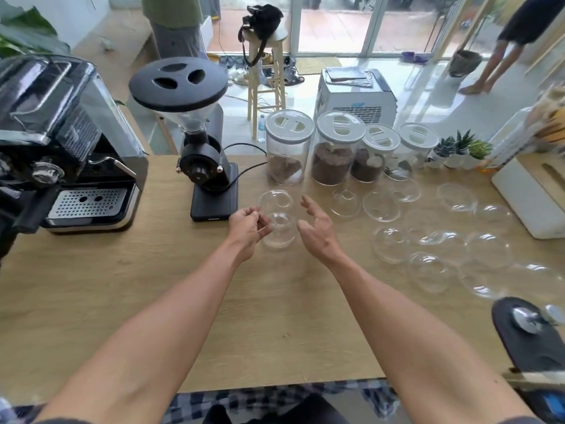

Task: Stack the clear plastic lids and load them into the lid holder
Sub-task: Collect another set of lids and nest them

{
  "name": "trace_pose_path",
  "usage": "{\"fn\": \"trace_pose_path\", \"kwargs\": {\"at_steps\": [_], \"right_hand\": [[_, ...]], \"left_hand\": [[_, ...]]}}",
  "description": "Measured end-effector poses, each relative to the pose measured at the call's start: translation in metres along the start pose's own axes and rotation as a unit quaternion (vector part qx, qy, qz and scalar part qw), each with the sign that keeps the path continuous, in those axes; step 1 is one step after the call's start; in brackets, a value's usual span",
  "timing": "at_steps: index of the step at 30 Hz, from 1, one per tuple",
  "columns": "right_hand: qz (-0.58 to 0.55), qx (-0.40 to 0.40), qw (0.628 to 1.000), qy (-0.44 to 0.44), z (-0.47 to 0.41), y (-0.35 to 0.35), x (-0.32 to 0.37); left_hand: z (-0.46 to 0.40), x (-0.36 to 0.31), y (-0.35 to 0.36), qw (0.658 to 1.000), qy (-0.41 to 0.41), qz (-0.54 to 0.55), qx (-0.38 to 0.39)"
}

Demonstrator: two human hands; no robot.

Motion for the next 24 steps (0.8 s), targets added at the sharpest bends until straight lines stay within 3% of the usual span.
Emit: {"fn": "trace_pose_path", "kwargs": {"at_steps": [6, 16, 21, 24], "right_hand": [[0.001, 0.036, 0.999, 0.016, 0.005, 0.011, -0.003], [0.030, 0.062, 0.995, 0.072, 0.001, 0.024, -0.030], [0.051, -0.037, 0.995, 0.082, 0.005, -0.014, -0.037], [0.163, -0.132, 0.975, 0.078, 0.017, -0.058, -0.043]], "left_hand": [[-0.004, 0.011, -0.006, 0.996, -0.013, -0.080, -0.041], [-0.025, 0.023, -0.026, 0.938, 0.022, -0.330, -0.101], [0.001, -0.027, 0.013, 0.872, 0.191, -0.435, -0.121], [0.004, -0.036, 0.064, 0.838, 0.269, -0.473, -0.039]]}}
Point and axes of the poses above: each hand's wrist, its own z-axis away from the middle knuckle, its own y-axis out of the palm, x = y × z, the point moved 8 cm from there along -z, towards the middle knuckle, and after that the axes turned 2 degrees about x, right-handed, at the moved point
